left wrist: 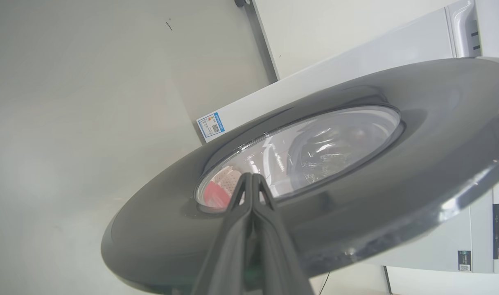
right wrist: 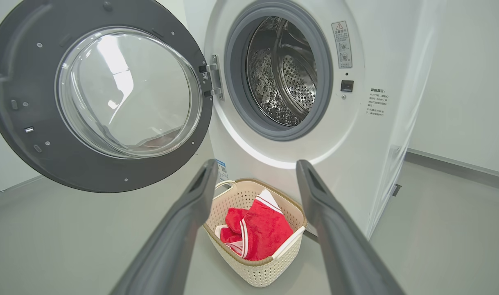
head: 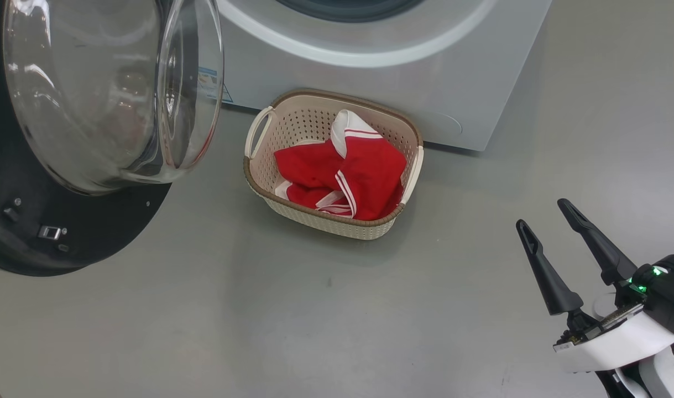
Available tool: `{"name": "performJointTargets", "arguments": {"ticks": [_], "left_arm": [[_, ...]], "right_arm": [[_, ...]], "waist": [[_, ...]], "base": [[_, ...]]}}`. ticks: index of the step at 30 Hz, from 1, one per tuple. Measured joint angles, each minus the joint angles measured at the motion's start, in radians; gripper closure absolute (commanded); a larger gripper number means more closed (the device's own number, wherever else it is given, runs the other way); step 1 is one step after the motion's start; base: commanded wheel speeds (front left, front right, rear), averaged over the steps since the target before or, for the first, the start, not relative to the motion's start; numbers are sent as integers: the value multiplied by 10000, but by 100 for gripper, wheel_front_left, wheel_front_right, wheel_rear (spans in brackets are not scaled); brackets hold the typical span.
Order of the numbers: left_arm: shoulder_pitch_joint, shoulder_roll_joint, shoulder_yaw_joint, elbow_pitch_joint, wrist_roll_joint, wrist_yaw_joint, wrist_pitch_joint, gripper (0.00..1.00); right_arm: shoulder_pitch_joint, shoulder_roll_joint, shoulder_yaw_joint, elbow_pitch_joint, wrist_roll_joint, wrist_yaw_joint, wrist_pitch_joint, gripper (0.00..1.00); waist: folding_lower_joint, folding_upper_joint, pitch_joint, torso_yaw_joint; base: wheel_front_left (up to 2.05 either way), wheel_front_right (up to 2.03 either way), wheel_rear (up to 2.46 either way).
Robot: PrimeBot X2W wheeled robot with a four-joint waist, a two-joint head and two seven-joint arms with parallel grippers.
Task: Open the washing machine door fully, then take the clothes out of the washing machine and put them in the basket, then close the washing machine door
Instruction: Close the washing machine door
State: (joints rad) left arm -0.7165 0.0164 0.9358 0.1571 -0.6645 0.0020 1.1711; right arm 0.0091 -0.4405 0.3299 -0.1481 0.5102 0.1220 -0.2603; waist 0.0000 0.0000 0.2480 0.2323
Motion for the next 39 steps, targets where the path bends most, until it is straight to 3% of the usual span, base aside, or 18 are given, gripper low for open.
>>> {"name": "performJointTargets", "arguments": {"ticks": [12, 18, 39], "left_arm": [[226, -31, -516, -92, -706, 21, 261, 100], [579, -10, -750, 4, -1386, 297, 564, 100], [2277, -15, -3837, -297, -4316, 639, 767, 100]], "right_arm": [[-17, 33, 305, 86, -13, 0, 0, 0], [-52, 276, 366, 173, -13, 0, 0, 0], [-203, 631, 171, 453, -13, 0, 0, 0]], "waist": [[0, 0, -74, -25], [0, 0, -172, -227], [0, 0, -413, -480]], "base": [[0, 0, 0], [0, 0, 0], [0, 0, 0]]}}
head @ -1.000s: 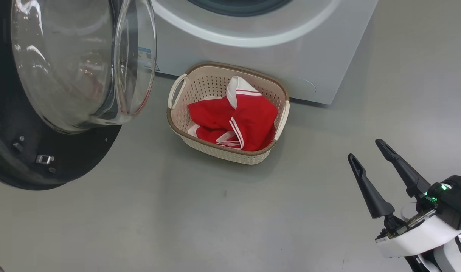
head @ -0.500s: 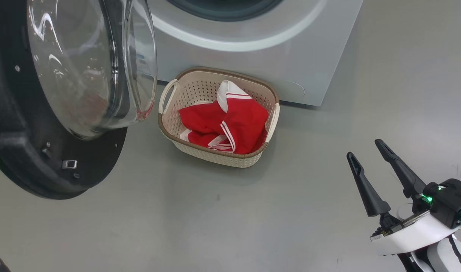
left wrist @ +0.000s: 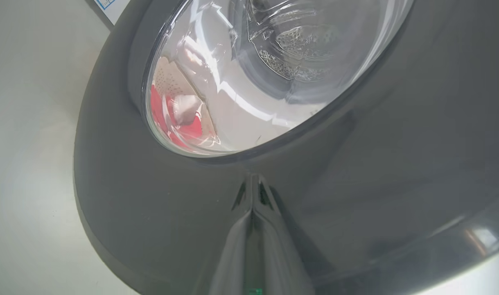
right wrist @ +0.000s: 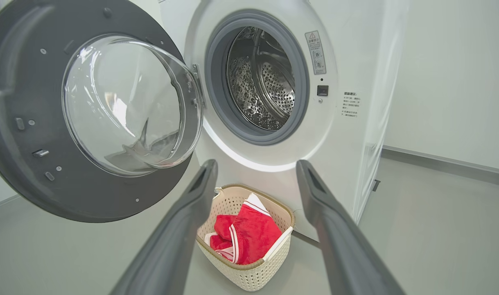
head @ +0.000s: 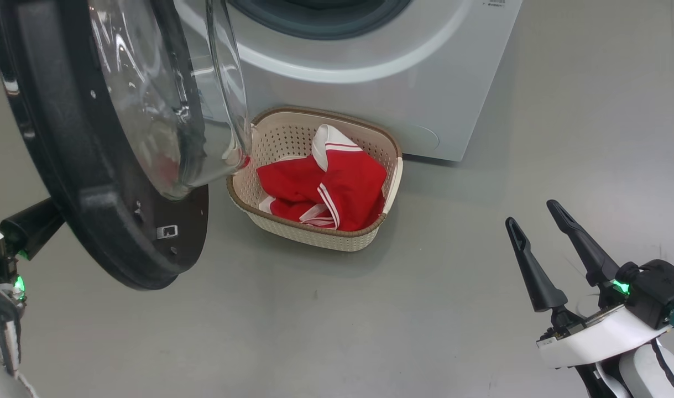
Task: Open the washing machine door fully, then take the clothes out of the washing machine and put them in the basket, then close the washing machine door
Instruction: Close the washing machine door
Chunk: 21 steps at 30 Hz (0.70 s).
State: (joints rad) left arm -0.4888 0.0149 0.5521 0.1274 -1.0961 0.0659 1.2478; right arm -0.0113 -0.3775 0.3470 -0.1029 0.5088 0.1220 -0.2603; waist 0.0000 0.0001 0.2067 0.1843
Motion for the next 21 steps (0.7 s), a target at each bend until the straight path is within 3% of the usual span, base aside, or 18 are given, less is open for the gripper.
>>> {"name": "performJointTargets", "arguments": {"ticks": [9, 21], "left_arm": [[708, 19, -1638, -299, -1791, 221, -1016, 100], [1472, 52, -3494, -650, -3122, 265, -3062, 100]], "right_arm": [[1, 100, 4, 125, 0, 0, 0, 0], [1, 215, 48, 132, 0, 0, 0, 0]], "waist": [[0, 0, -218, 28], [0, 0, -233, -71]], "base": [[0, 0, 0], [0, 0, 0]]}}
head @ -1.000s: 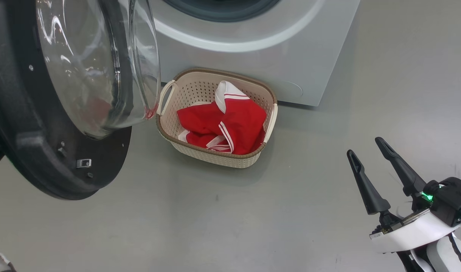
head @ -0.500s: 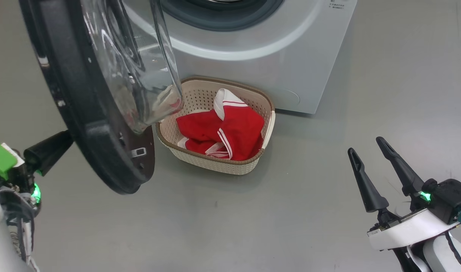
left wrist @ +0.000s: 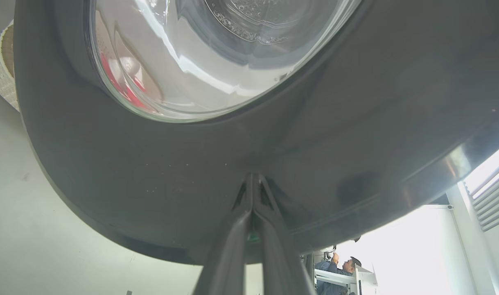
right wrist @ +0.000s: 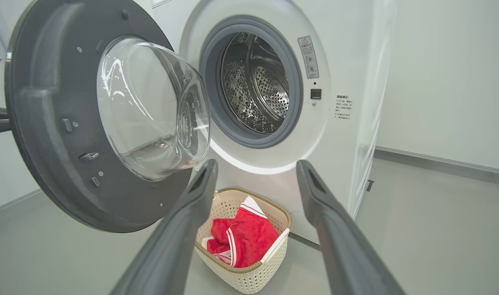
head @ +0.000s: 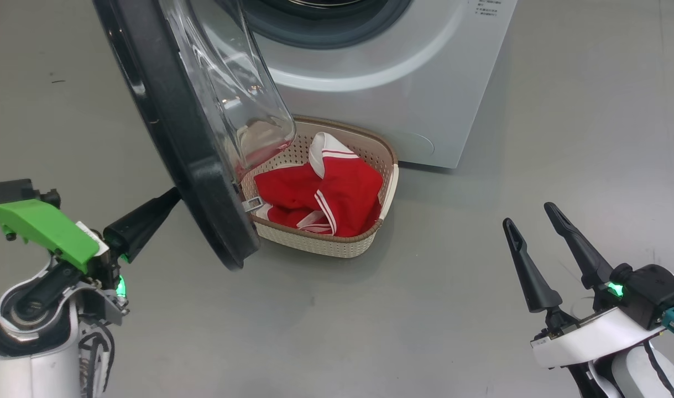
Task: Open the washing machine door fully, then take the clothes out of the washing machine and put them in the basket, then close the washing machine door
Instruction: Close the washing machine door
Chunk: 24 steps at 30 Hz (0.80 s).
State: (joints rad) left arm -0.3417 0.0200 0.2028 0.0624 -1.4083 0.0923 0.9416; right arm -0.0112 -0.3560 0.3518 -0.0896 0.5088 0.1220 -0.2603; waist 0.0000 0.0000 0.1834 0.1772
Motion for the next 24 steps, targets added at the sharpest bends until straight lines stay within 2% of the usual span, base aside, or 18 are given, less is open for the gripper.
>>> {"name": "performJointTargets", "arguments": {"ticks": [7, 15, 18, 21, 24], "left_arm": [[281, 12, -1076, -209, -173, 2, -1208, 100], [558, 13, -1371, -558, 278, -109, -2305, 100], [658, 31, -1398, -865, 1513, -435, -2702, 100], [702, 673, -1603, -1191, 3101, -813, -3312, 100], [806, 1187, -1728, -1421, 4335, -949, -3921, 100]], "right_arm": [[0, 52, 2, 29, -4, 0, 0, 0], [0, 65, -136, 67, -4, 0, 0, 0], [5, 100, -161, 107, -19, 0, 0, 0], [34, 144, -282, 130, -19, 0, 0, 0], [84, 163, -376, 146, -23, 0, 0, 0]], "waist": [[0, 0, -4, -89], [0, 0, -56, -140], [0, 0, -89, -115], [0, 0, -120, -62], [0, 0, -160, 45]], "base": [[0, 0, 0], [0, 0, 0], [0, 0, 0], [0, 0, 0], [0, 0, 0]]}}
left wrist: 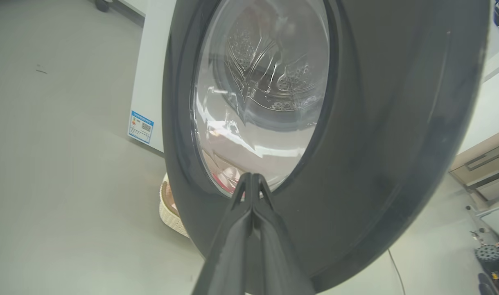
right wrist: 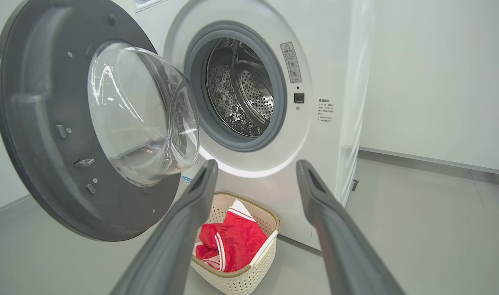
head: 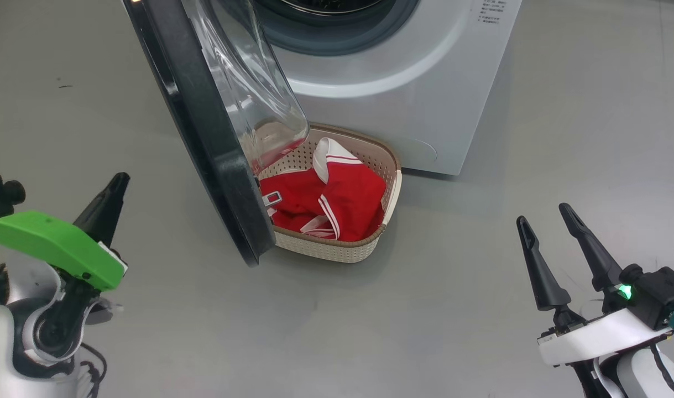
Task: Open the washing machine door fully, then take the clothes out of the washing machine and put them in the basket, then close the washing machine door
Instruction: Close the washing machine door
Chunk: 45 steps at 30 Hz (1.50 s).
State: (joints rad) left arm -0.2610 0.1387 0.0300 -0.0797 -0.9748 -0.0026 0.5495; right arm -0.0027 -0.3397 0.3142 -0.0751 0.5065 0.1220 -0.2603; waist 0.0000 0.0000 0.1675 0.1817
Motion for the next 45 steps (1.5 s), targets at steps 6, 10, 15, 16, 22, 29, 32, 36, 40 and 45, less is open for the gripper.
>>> {"name": "performJointTargets", "arguments": {"ticks": [6, 10, 15, 16, 22, 29, 32, 36, 40, 45], "left_arm": [[687, 1085, -385, -387, 3152, -470, -1657, 100], [1131, 1565, -721, -441, 4844, -596, -2708, 100], [1567, 1580, -965, -401, 5992, -627, -4098, 100], [1662, 1580, -1032, -387, 6207, -623, -4334, 100], [2202, 1615, -1365, -184, 7446, -309, -5595, 0], [2715, 1453, -1647, 426, 7829, 75, -6326, 0], [2760, 1260, -1684, 569, 7829, 199, -6581, 0], [2776, 1233, -1737, 715, 7831, 274, -6838, 0], [2776, 1195, -1735, 771, 7833, 372, -7018, 0], [2776, 1081, -1749, 940, 7841, 414, -7189, 0]], "right_arm": [[127, 105, 142, 17, -75, 0, 0, 0], [127, 109, 167, 19, -94, 0, 0, 0], [128, 115, 173, 92, -132, 0, 0, 0], [139, 117, 178, 105, -151, 0, 0, 0], [169, 169, 228, 121, -163, 0, 0, 0], [180, 253, 347, 163, -165, 0, 0, 0], [194, 284, 397, 165, -165, 0, 0, 0], [237, 301, 403, 165, -165, 0, 0, 0], [238, 326, 374, 165, -165, 0, 0, 0], [238, 326, 337, 165, -165, 0, 0, 0]], "waist": [[0, 0, -106, 192], [0, 0, -136, 229], [0, 0, -221, 259], [0, 0, -253, 264], [0, 0, -355, 289], [0, 0, -465, 304], [0, 0, -484, 295], [0, 0, -464, 281], [0, 0, -418, 263], [0, 0, -366, 236]], "base": [[0, 0, 0], [0, 0, 0], [0, 0, 0], [0, 0, 0], [0, 0, 0], [0, 0, 0], [0, 0, 0], [0, 0, 0], [0, 0, 0], [0, 0, 0]]}}
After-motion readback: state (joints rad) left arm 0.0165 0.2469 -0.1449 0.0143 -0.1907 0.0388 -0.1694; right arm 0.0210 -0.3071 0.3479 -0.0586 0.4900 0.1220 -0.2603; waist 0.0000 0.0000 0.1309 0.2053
